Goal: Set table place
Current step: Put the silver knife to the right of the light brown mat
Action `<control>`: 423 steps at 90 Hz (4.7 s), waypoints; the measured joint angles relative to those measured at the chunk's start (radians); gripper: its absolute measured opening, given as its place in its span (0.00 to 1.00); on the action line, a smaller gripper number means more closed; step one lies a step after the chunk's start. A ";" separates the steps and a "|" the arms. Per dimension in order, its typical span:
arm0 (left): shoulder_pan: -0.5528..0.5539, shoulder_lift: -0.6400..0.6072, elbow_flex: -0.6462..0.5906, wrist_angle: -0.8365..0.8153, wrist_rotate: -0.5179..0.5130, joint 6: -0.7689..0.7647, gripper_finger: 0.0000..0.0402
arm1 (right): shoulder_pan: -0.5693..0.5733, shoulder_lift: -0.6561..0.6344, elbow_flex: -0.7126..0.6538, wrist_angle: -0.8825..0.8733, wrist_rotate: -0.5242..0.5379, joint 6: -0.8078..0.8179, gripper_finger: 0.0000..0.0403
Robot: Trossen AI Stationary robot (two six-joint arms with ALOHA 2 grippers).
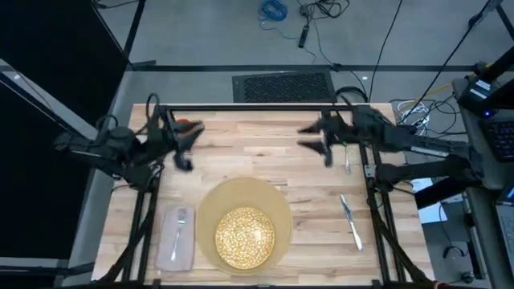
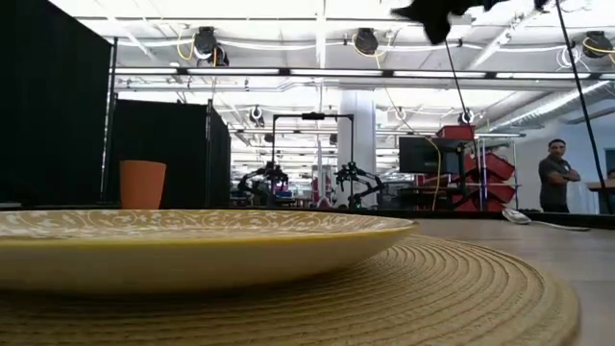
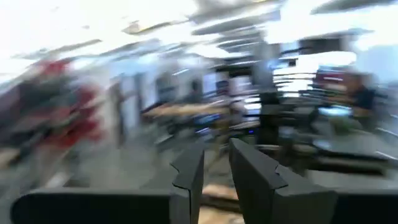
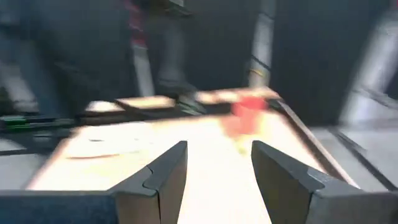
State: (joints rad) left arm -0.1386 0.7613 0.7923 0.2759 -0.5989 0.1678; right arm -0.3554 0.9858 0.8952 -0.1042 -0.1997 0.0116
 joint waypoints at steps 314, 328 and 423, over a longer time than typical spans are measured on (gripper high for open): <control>0.351 0.148 0.001 -0.416 0.491 -0.240 0.16 | 1.163 0.547 -0.100 -0.806 0.049 1.985 0.21; 0.328 0.148 0.001 -0.416 0.491 -0.240 0.16 | 1.163 0.547 -0.100 -0.784 0.069 1.985 0.18; 0.315 0.148 0.001 -0.418 0.491 -0.233 0.16 | 1.216 0.547 -0.121 -0.780 0.101 2.038 0.17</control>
State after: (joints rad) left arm 0.1761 0.9094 0.7933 -0.1425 -0.1078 -0.0654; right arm 0.8604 1.5326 0.7739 -0.8845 -0.0990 2.0495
